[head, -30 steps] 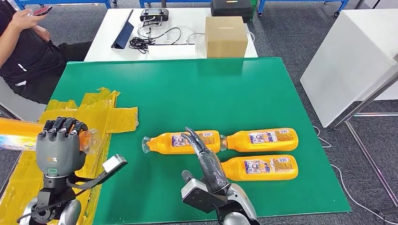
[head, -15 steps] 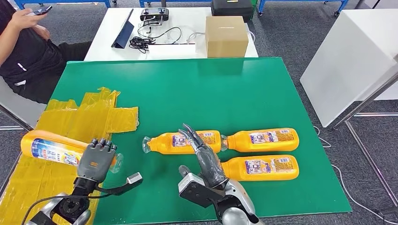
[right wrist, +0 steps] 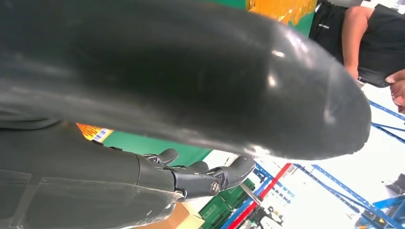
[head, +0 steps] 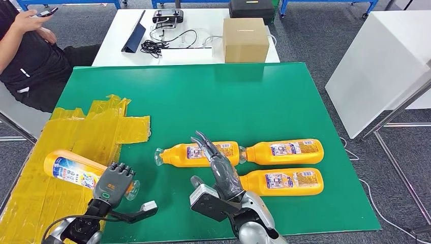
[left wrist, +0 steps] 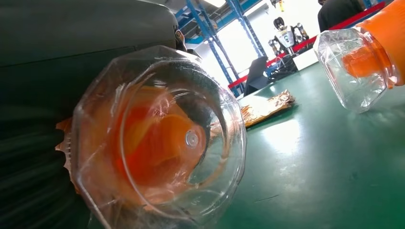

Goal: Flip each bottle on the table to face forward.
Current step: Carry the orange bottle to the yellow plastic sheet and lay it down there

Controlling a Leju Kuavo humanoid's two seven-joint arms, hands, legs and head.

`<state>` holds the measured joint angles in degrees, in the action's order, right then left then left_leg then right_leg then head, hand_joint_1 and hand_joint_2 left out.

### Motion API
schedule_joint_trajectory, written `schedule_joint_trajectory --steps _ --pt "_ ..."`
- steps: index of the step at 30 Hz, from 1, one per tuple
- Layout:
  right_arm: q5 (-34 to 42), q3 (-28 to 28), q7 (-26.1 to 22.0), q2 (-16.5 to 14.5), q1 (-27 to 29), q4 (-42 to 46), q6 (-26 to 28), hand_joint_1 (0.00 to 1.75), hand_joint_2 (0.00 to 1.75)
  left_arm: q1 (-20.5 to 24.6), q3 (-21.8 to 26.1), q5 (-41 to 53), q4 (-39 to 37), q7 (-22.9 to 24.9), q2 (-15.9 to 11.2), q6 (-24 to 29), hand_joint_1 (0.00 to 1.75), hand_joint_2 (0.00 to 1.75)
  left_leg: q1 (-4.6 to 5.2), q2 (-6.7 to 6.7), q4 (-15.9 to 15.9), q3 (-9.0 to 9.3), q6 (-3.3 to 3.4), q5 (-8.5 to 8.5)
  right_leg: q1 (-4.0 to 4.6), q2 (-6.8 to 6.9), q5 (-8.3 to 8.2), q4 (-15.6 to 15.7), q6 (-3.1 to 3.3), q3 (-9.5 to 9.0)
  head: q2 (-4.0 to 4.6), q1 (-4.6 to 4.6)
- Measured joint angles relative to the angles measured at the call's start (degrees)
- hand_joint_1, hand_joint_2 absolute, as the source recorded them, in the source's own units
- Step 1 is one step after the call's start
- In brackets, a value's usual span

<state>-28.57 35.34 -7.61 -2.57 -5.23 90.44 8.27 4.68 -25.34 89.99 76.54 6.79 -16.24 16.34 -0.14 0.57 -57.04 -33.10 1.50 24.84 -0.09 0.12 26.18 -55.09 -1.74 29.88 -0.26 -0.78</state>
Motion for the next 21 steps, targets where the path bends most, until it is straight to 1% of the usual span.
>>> schedule_joint_trajectory --steps 10,14,17,21 --pt "0.0 0.0 0.0 -0.1 -0.1 0.0 0.0 0.0 0.0 -0.3 1.3 0.0 -0.7 -0.2 1.1 -0.1 1.75 1.75 0.0 0.0 0.0 0.12 0.0 -0.01 0.0 0.0 0.0 0.0 0.0 -0.12 0.0 0.01" --pt "-0.2 0.0 0.2 -0.1 -0.2 0.0 0.0 0.0 0.0 -0.3 1.6 -0.1 -0.9 -1.0 1.3 -0.3 0.0 0.0 0.0 0.0 0.0 0.13 0.0 -0.01 0.0 0.0 0.0 0.0 0.0 -0.13 0.0 0.01" --pt "-1.8 -0.1 1.4 -0.2 -0.7 -0.3 0.2 0.0 0.0 0.0 2.4 -0.5 -1.5 -3.0 1.9 -1.7 0.0 0.0 0.01 0.03 0.0 0.19 0.0 -0.01 0.0 0.04 0.0 0.0 0.0 -0.21 0.0 0.01" --pt "-6.6 -0.9 4.8 -0.1 -3.0 -1.5 1.2 0.0 0.0 1.1 3.5 -3.2 -3.1 -4.5 2.9 -3.4 0.0 0.0 0.02 0.18 0.0 0.44 0.0 -0.01 -0.01 0.18 0.01 0.0 0.01 -0.48 0.0 0.03"
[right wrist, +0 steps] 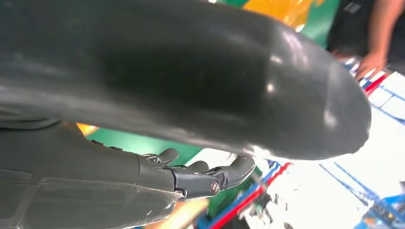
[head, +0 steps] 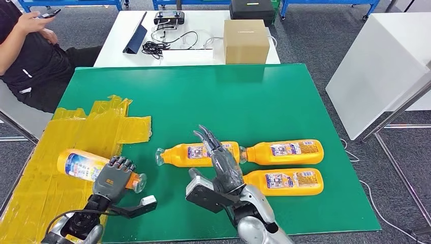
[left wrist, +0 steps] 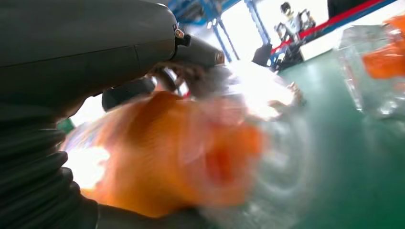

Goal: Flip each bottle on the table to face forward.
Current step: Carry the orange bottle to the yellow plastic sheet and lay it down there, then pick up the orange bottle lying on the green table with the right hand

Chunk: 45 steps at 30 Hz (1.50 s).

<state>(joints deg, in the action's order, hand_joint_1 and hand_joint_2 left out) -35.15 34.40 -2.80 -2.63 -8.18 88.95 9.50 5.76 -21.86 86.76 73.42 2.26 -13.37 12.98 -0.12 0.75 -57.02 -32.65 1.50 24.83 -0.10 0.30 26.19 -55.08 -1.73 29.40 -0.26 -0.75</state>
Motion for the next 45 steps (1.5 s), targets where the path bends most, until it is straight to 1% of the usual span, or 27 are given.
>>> schedule_joint_trajectory --steps 6,18,26,28,30,32,35,36,40,43,45 --pt "-4.7 -2.6 0.8 1.4 -2.0 -1.9 0.9 0.0 0.0 0.3 1.8 -6.2 -1.2 -3.3 0.4 -1.5 0.0 0.0 0.0 0.06 0.0 0.14 0.02 -0.02 0.0 0.04 0.0 0.0 0.01 -0.18 0.0 -0.03" --pt "-6.0 -4.2 1.2 2.5 -2.6 -3.1 0.9 0.0 0.0 -0.5 2.7 -7.5 -1.3 -4.0 0.4 -1.9 0.0 0.0 -0.01 0.05 0.0 0.08 0.02 -0.02 0.01 0.04 0.01 0.0 0.0 -0.11 0.0 -0.01" --pt "-7.6 -5.2 1.3 2.8 -2.5 -3.1 0.8 0.0 0.0 -2.0 3.3 -10.8 1.8 -4.6 0.4 -2.5 0.0 0.0 -0.01 0.05 0.0 0.07 0.03 -0.02 0.01 0.03 0.0 0.0 0.01 -0.1 0.0 -0.02" --pt "-8.1 -5.2 1.4 2.9 -2.5 -3.1 0.6 0.0 0.87 -2.4 3.7 -11.9 2.9 -4.7 0.4 -2.1 0.0 0.0 -0.01 0.04 0.0 0.06 0.03 -0.02 0.01 0.03 0.0 0.0 0.0 -0.08 0.0 -0.02" --pt "-9.7 -5.2 2.6 3.1 -2.4 -3.2 -0.4 0.0 1.75 -3.0 4.6 -15.6 4.1 -5.4 0.7 -1.0 0.0 0.0 -0.01 0.01 0.0 0.02 0.03 -0.02 0.01 0.01 0.0 0.0 0.01 -0.01 0.0 -0.02" --pt "-12.0 -5.2 4.4 3.6 -2.5 -3.8 -1.7 0.0 1.75 -3.5 6.3 -24.5 6.4 -7.8 1.4 -0.7 0.0 0.0 -0.01 0.01 0.0 -0.05 0.03 -0.03 0.01 0.01 0.0 0.0 0.0 0.06 0.0 -0.02" --pt "-14.9 -5.2 5.6 4.4 -3.0 -6.0 -2.8 0.0 1.75 -3.8 10.0 -41.1 11.1 -13.2 3.3 -3.8 0.0 0.0 -0.01 0.01 0.0 -0.12 0.03 -0.03 0.01 0.01 -0.01 0.0 0.0 0.09 0.0 -0.02" --pt "-15.4 -5.2 5.7 4.5 -3.3 -6.9 -3.0 0.0 1.75 -3.9 11.2 -45.3 12.5 -14.6 4.0 -4.7 0.0 0.0 -0.01 0.0 0.0 -0.13 0.03 -0.03 0.01 0.0 -0.01 0.0 -0.01 0.09 0.0 -0.02" --pt "-15.2 -4.9 5.8 4.8 -4.7 -10.0 -4.9 0.0 1.75 -4.3 14.9 -56.9 16.6 -18.0 6.7 -8.5 0.0 0.0 -0.01 -0.01 0.0 -0.15 0.03 -0.03 0.01 0.0 -0.01 0.0 -0.01 0.12 0.0 -0.02" --pt "-14.4 -3.9 5.9 4.8 -6.4 -12.8 -6.4 0.0 1.75 -5.0 17.2 -68.6 18.7 -19.9 8.6 -13.2 0.0 0.0 -0.01 -0.04 0.0 -0.2 0.03 -0.03 0.02 -0.01 -0.01 0.0 -0.01 0.17 0.0 -0.02" --pt "-14.2 -2.6 5.9 4.6 -8.0 -15.1 -6.9 0.0 1.75 -5.6 18.2 -73.9 19.7 -20.9 9.5 -15.9 0.0 0.0 -0.02 -0.09 0.0 -0.22 0.03 -0.03 0.03 -0.04 -0.01 0.0 -0.01 0.19 0.0 -0.02"
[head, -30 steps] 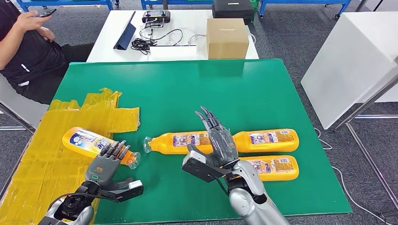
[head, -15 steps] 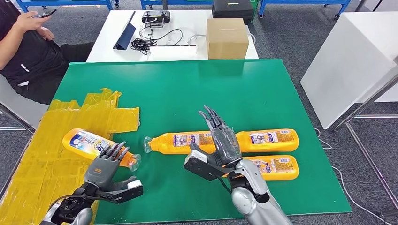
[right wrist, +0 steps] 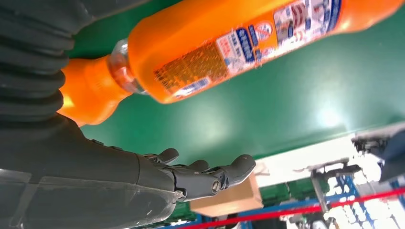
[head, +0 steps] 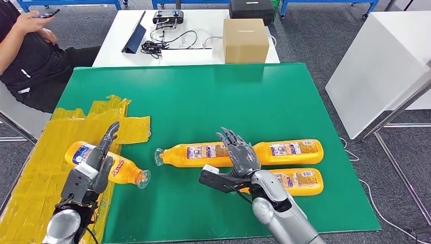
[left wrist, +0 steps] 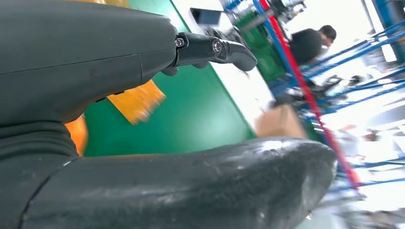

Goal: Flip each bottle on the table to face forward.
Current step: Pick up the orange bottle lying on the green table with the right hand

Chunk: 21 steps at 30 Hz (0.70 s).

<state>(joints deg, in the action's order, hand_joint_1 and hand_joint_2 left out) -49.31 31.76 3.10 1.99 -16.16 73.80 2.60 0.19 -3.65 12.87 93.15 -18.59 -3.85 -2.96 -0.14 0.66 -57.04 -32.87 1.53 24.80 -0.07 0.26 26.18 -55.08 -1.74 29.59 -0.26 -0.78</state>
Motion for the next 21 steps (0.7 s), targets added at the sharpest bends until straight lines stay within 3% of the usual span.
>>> schedule_joint_trajectory --steps 5,21 --pt "-0.1 4.1 0.3 -1.4 -4.1 -5.9 -1.3 0.0 1.75 -1.2 0.7 -4.4 1.4 -0.7 0.7 -4.0 0.0 0.0 -0.02 -0.01 0.0 0.0 -0.01 0.0 0.01 -0.01 0.0 0.0 0.0 0.03 0.0 0.02" --pt "-2.0 10.9 3.0 -5.8 -13.1 -18.0 -3.4 0.0 1.75 -1.9 1.4 -6.1 1.8 -1.3 1.4 -4.6 0.0 0.0 -0.01 -0.02 0.0 -0.04 -0.01 -0.01 0.0 -0.01 0.0 0.0 0.0 0.07 0.0 0.01"
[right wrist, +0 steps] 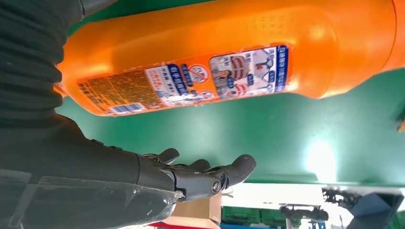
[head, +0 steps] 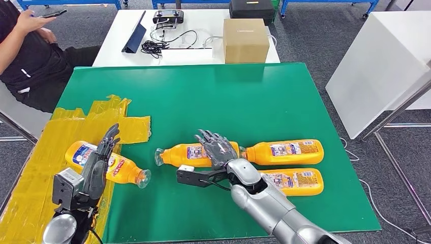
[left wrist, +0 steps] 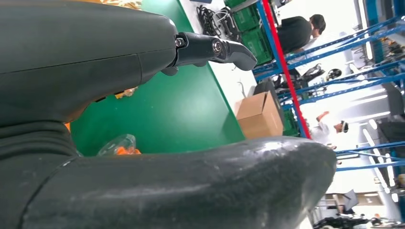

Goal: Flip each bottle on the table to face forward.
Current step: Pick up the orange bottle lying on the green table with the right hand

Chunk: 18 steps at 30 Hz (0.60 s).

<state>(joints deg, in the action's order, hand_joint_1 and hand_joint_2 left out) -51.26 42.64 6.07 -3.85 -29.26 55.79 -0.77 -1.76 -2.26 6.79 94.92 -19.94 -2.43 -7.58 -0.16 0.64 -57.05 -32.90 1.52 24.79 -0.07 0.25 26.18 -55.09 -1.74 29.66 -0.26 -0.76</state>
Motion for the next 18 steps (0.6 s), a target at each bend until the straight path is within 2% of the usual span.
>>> schedule_joint_trajectory --steps 11,18 --pt "-2.4 3.9 2.9 -1.9 -3.8 -8.2 -1.7 0.0 1.75 -0.1 1.7 -3.0 0.0 -0.9 1.2 0.4 0.0 0.0 0.0 0.0 0.0 -0.03 0.0 0.0 0.0 0.0 0.0 0.0 0.0 0.02 0.0 -0.02" --pt "-3.6 5.1 5.9 -3.2 -4.9 -11.5 -5.2 0.0 1.75 0.1 2.1 -5.6 0.6 0.1 2.1 1.0 0.0 0.0 0.0 -0.01 0.0 -0.02 0.0 0.0 0.0 0.0 0.0 0.0 0.0 0.04 0.0 -0.01"
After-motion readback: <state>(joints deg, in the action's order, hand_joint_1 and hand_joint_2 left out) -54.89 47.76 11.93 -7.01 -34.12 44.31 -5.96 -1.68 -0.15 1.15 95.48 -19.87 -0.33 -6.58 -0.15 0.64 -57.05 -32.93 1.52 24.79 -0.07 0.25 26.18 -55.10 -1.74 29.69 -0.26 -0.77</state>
